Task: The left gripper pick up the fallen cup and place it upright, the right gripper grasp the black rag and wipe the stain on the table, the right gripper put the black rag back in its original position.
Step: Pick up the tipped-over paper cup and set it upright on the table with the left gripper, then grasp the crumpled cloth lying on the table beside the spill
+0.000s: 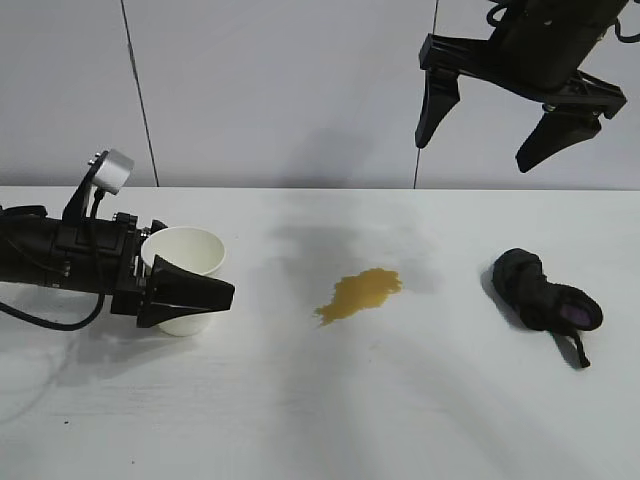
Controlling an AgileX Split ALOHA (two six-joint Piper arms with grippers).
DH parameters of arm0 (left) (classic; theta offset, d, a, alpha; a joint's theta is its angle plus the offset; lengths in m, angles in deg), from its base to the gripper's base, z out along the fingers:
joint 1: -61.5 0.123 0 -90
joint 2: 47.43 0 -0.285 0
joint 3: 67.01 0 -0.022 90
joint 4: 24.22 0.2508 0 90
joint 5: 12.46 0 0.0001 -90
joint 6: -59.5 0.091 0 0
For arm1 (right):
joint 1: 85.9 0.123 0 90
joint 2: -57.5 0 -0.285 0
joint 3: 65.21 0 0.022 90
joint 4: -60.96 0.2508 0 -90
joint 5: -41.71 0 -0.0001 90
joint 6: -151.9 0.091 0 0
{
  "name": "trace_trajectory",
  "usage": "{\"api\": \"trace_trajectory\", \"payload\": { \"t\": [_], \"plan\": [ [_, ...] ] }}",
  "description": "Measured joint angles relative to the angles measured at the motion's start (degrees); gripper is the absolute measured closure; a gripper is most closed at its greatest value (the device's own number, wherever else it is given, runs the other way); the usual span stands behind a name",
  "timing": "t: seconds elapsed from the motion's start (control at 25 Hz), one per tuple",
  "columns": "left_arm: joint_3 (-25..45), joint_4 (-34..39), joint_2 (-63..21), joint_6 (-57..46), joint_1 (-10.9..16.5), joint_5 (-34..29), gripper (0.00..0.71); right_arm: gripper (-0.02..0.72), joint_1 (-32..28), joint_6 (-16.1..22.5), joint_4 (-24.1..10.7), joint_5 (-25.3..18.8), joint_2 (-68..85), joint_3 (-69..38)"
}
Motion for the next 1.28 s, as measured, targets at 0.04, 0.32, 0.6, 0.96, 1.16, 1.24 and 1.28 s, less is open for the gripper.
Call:
{"api": "trace_trajectory", "payload": {
  "t": [0.04, 0.32, 0.6, 0.96, 1.16, 1.24, 1.28],
  "plan": [
    [0.00, 0.00, -0.60, -0.59, 0.00, 0.01, 0.017, 0.010, 0.00, 0.00, 0.00, 0.00, 0.00, 0.00],
    [0.24, 0.44, -8.74, -4.48, 0.00, 2.42, 0.017, 0.010, 0.00, 0.00, 0.00, 0.00, 0.00, 0.00],
    [0.48, 5.25, -17.11, -22.54, 0.00, 10.64, 0.017, 0.010, 0.00, 0.00, 0.00, -0.06, 0.00, 0.00],
    [-11.17, 40.54, -26.72, -81.55, -4.16, 19.47, 0.017, 0.010, 0.00, -0.05, 0.00, -0.06, 0.00, 0.00],
    [-18.24, 62.07, -26.71, -112.03, -8.73, 17.88, 0.017, 0.010, 0.00, -0.05, -0.11, -0.15, 0.00, 0.00],
    [-18.94, 66.82, -26.71, -118.28, -9.87, 17.35, 0.017, 0.010, 0.00, -0.05, -0.23, -0.15, 0.00, 0.00],
    [-19.08, 68.08, -26.71, -119.87, -10.24, 16.75, 0.017, 0.010, 0.00, -0.05, -0.30, -0.15, 0.00, 0.00]
  ]
}}
